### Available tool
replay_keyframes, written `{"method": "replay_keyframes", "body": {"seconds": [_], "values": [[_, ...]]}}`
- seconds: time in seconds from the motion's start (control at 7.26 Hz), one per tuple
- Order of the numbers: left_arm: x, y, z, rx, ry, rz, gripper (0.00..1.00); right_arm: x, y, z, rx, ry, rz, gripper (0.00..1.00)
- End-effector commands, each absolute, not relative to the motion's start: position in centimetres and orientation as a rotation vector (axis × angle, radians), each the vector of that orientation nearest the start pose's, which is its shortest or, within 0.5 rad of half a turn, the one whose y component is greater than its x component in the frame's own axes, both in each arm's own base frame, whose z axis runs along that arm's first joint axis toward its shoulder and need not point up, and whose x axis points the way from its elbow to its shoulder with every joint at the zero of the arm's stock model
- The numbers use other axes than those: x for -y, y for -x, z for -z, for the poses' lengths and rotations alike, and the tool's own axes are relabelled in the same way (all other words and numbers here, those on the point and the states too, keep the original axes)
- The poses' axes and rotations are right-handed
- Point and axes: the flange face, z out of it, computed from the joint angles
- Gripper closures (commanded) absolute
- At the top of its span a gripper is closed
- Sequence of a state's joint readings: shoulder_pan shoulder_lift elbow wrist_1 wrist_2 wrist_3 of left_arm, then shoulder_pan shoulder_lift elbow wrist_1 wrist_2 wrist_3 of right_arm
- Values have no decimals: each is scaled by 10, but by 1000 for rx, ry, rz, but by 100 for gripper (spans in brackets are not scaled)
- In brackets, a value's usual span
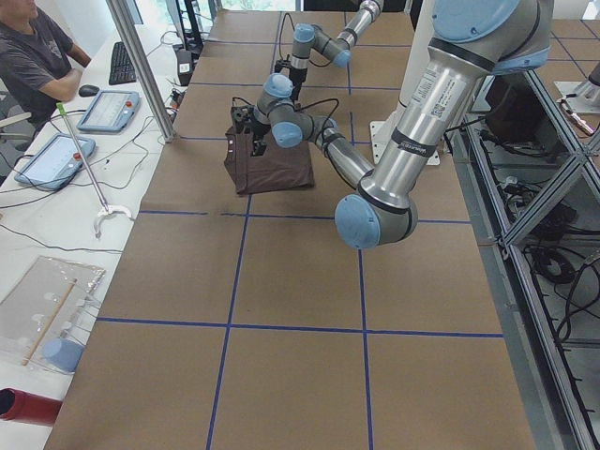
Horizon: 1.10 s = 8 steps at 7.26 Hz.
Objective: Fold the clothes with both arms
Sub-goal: 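Move the right gripper down to the shirt's side edge nearest it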
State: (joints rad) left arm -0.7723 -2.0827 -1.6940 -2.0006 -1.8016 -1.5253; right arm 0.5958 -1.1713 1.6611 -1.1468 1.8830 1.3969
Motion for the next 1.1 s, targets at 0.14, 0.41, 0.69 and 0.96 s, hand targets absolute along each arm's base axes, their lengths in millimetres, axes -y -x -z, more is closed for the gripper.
{"method": "replay_keyframes", "body": {"seconds": [0.14, 0.41, 0.69, 0.96], "values": [[537, -392, -263, -1064, -232, 533, 0, 452, 485, -361, 925, -66, -261, 30], [538, -391, -268, -1056, -234, 539, 0, 450, 480, -356, 940, -57, -253, 100], [538, -394, -272, -1050, -231, 537, 0, 448, 475, -356, 944, -48, -252, 100], [539, -394, -271, -1050, -231, 537, 0, 433, 457, -366, 951, -19, -239, 100]]}}
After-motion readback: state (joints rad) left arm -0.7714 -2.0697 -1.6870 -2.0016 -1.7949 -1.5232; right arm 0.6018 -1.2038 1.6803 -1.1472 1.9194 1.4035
